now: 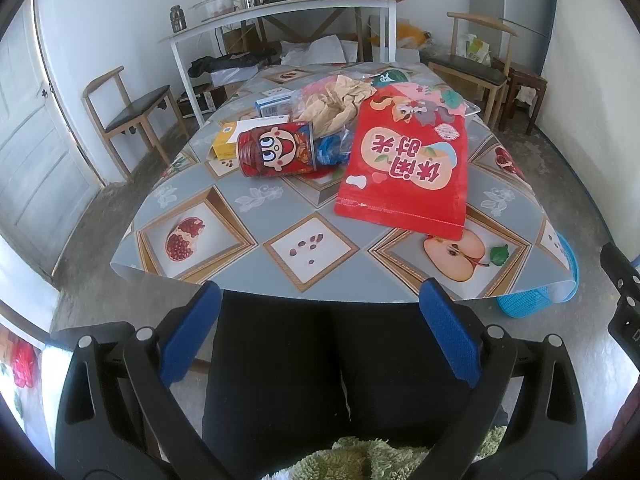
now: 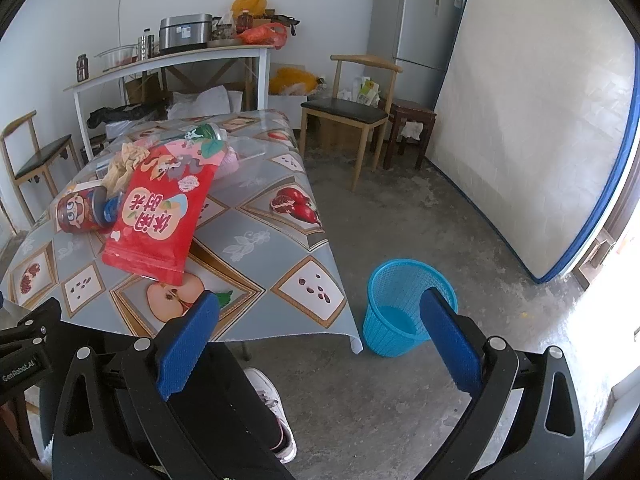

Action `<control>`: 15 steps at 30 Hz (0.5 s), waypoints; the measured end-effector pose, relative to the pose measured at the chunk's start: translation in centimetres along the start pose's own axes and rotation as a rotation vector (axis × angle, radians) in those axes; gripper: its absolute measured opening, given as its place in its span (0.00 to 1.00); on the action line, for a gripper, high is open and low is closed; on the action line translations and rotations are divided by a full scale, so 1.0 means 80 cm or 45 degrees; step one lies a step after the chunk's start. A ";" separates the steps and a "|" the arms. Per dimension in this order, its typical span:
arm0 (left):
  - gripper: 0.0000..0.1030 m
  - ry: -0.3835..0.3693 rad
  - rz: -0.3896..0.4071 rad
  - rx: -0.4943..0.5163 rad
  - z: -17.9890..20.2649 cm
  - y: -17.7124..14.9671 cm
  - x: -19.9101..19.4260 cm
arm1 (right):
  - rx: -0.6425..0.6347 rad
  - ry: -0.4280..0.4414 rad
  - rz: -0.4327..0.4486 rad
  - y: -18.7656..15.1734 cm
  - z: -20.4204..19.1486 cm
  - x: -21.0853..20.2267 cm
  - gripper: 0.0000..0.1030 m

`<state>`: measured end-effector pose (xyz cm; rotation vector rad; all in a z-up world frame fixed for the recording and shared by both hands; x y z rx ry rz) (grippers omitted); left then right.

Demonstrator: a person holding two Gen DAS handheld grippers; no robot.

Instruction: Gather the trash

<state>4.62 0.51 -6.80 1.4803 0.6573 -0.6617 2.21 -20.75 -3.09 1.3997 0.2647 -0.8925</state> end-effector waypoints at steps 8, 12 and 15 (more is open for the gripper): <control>0.92 0.004 -0.003 -0.009 -0.003 0.001 0.002 | -0.006 0.011 -0.001 -0.001 -0.002 0.003 0.95; 0.92 0.008 -0.007 -0.013 -0.005 0.002 0.003 | -0.009 0.014 -0.001 0.000 -0.003 0.004 0.95; 0.92 0.013 -0.008 -0.023 -0.007 0.007 0.005 | -0.015 0.019 -0.002 0.003 -0.005 0.006 0.95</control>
Point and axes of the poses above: each gripper's, at about its wrist camera, not at the fingertips, and x roughly the way its jaws point, z to its right, y to its top, the point moved 7 cm from there along x, roughly the way its jaws point, and after that the axes turned 7 degrees about -x, right-handed, at the moved point
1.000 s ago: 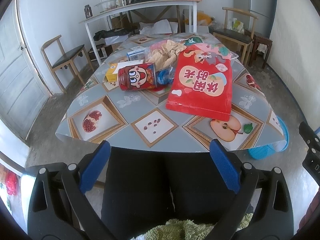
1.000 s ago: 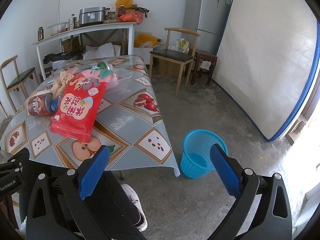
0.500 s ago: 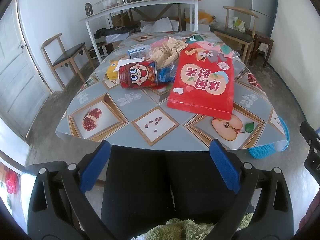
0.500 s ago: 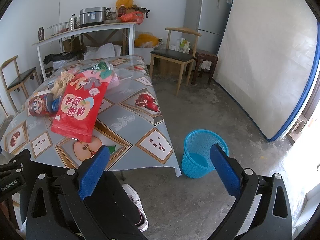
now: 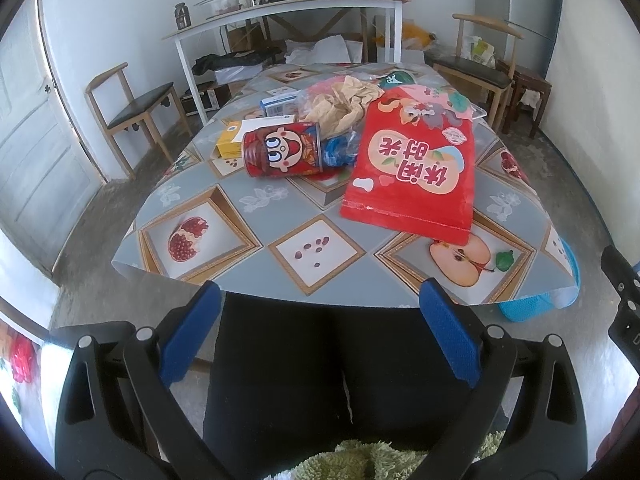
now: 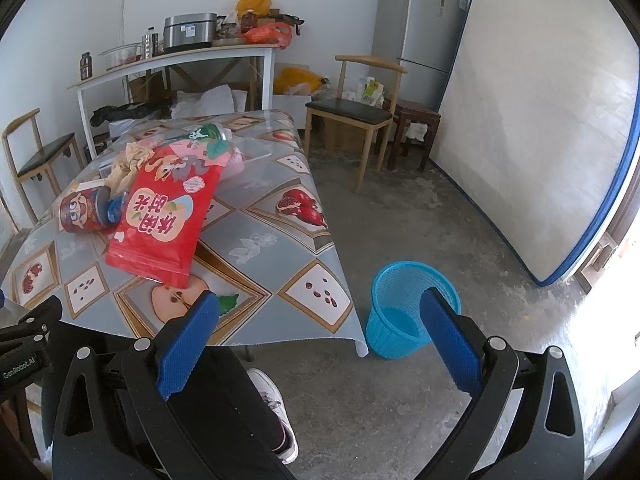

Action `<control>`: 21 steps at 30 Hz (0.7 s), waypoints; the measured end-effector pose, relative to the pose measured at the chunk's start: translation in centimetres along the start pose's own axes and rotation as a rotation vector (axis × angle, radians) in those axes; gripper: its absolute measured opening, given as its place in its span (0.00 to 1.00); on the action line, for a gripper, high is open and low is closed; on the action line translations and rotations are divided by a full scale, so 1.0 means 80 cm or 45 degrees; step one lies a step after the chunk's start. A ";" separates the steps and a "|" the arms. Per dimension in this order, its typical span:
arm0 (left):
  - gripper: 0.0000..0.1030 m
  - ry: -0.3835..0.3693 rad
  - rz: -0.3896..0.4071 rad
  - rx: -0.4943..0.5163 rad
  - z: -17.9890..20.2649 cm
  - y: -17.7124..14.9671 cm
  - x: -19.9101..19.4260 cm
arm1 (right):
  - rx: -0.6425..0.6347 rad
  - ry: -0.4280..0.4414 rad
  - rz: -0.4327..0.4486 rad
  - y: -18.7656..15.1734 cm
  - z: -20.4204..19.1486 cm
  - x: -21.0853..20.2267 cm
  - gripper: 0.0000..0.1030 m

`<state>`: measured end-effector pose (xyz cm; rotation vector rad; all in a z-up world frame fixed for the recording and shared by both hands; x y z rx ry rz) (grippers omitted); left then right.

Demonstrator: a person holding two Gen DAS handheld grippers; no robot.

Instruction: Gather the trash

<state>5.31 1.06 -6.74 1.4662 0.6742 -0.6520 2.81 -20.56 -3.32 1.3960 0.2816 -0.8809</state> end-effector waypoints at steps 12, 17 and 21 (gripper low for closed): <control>0.92 0.001 -0.031 -0.051 -0.013 0.015 0.022 | -0.050 0.053 -0.074 0.030 -0.023 0.035 0.95; 0.92 -0.033 -0.068 -0.101 -0.023 0.021 0.038 | -0.048 0.158 -0.165 0.047 -0.046 0.066 0.95; 0.92 -0.085 -0.074 -0.070 -0.017 0.023 0.050 | -0.032 0.271 -0.206 0.061 -0.066 0.088 0.95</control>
Point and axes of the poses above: each gripper's, at about its wrist camera, not at the fingertips, and x roughly the way its jaws point, z to its right, y to its top, the point moved 7 cm from there along x, roughly the way its jaws point, and after that the axes turned 7 degrees about -x, right-handed, at the moved point
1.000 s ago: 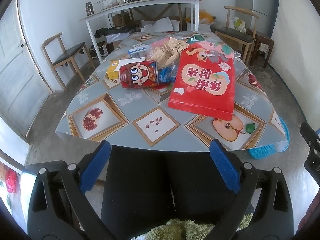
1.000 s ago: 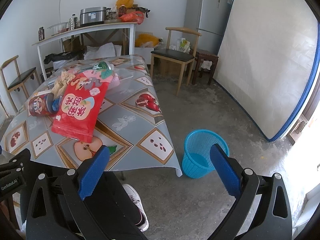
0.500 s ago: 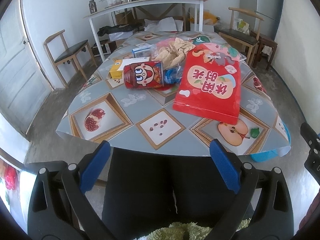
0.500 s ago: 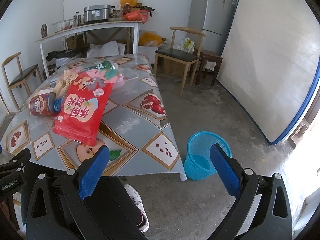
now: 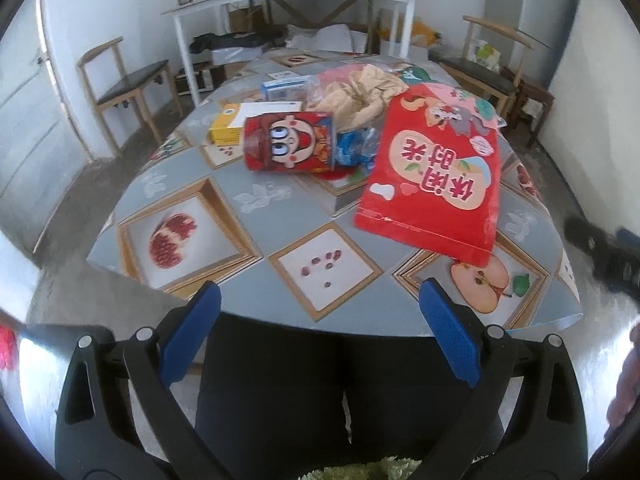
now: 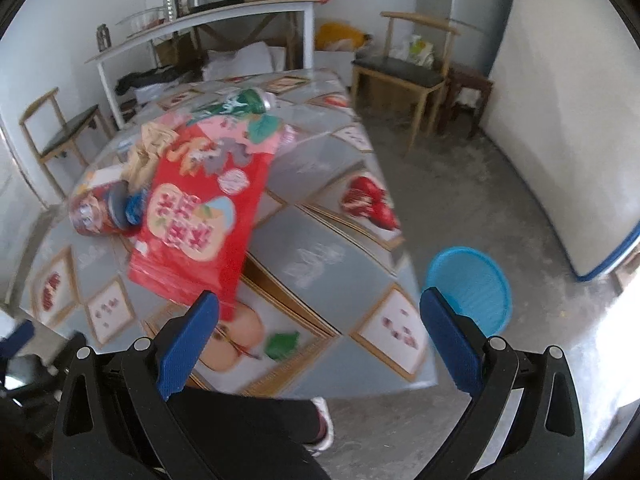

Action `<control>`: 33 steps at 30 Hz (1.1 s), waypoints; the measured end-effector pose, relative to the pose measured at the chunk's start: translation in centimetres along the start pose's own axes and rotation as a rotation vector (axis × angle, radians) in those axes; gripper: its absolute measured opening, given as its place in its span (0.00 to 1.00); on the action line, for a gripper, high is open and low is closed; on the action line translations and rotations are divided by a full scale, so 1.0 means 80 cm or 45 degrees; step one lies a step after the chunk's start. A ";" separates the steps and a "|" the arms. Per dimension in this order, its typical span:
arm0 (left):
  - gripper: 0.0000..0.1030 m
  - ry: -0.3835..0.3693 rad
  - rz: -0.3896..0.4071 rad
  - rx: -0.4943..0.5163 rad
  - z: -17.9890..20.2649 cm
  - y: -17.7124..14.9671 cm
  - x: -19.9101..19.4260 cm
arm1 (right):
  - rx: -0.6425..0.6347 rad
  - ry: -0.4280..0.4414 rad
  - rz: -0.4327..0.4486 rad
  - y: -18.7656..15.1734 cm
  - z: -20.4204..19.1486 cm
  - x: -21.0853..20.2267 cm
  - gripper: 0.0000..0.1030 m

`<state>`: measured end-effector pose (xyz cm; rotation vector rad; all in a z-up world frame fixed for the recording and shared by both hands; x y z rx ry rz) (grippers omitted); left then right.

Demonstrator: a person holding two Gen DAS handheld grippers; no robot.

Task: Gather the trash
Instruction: 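Reach the right tool to the red snack bag and grasp its edge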

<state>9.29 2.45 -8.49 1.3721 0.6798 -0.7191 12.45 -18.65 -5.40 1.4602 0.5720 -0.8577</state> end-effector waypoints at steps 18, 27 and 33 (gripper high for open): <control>0.92 -0.428 0.122 0.084 0.025 0.058 0.036 | 0.298 0.627 -0.077 0.080 -0.027 0.106 0.87; 0.92 -0.424 0.134 -0.096 -0.030 0.098 0.062 | 0.417 0.870 -0.155 0.080 -0.031 0.145 0.69; 0.92 -0.478 0.079 -0.074 -0.017 0.083 0.067 | 0.480 0.986 -0.191 0.074 -0.032 0.154 0.38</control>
Point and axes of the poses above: each gripper's, at about its wrist camera, not at the fingertips, and x roughly the way its jaws point, z to its right, y to its top, the point moved 7 cm from there along x, roughly the way its jaws point, and after that the axes turned 7 degrees about -x, right-handed, at the moved point
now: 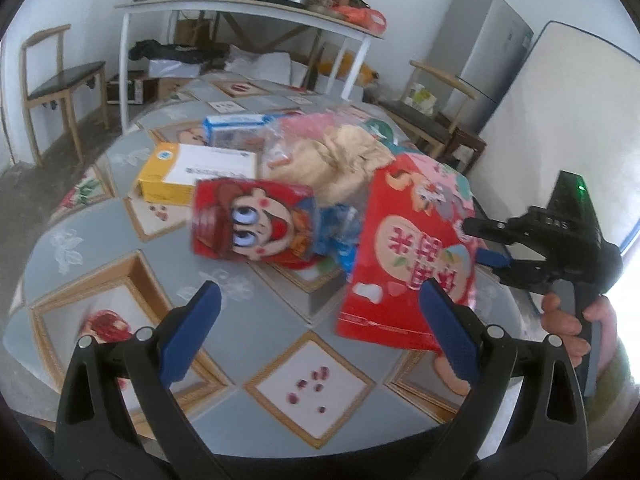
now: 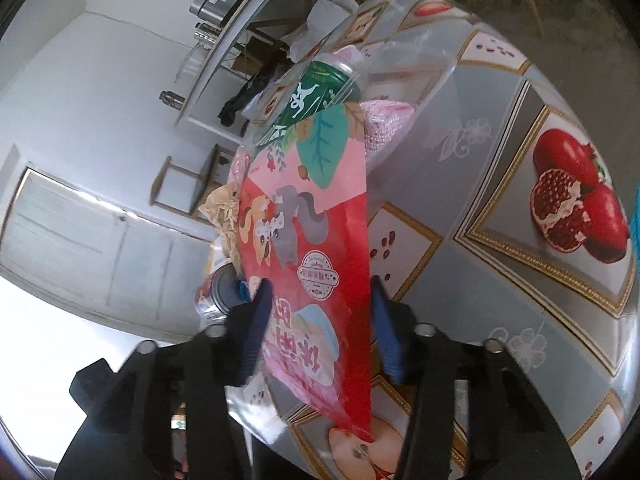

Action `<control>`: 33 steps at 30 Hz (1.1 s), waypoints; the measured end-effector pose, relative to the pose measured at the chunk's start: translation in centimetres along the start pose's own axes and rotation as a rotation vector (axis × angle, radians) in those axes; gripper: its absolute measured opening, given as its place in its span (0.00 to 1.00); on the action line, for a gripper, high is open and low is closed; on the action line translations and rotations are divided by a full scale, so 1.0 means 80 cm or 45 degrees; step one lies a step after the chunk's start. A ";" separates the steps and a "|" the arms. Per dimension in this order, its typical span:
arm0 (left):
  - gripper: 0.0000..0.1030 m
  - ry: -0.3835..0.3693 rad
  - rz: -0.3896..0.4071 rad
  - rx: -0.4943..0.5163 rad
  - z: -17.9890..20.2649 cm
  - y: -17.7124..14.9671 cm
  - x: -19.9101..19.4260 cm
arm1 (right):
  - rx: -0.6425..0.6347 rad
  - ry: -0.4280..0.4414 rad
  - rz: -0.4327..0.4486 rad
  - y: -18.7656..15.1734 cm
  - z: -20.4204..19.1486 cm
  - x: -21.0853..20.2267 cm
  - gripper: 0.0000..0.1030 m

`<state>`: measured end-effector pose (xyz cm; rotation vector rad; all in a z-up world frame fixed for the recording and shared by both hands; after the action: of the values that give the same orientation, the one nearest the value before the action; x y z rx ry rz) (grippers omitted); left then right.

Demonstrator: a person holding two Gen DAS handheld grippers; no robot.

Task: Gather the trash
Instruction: 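Reach the right tool to the red snack bag and grasp its edge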

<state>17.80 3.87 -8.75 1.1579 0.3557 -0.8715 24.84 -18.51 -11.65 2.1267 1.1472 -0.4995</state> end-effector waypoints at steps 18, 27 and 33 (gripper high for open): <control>0.66 -0.176 -0.157 0.027 0.047 -0.043 0.012 | 0.111 0.066 0.003 -0.038 0.037 -0.091 0.05; 0.39 -0.183 -0.311 0.083 0.067 -0.068 0.057 | 0.296 0.221 -0.024 -0.061 0.065 -0.068 0.33; 0.28 -0.162 -0.365 0.134 0.077 -0.078 0.079 | 0.341 0.297 -0.042 -0.071 0.073 -0.047 0.33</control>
<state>15.98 -5.09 -14.53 1.1582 0.3803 -1.2212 17.90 -22.61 -15.63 2.4515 1.3063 -0.4490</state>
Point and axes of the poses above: each gripper's, at about its wrist camera, not at the fingertips, and x roughly the way its jaws point, z to its right, y to its top, the point moved 7 cm from there along x, roughly the way its jaws point, and after that the axes turned 7 degrees about -x, right-handed, at the moved point
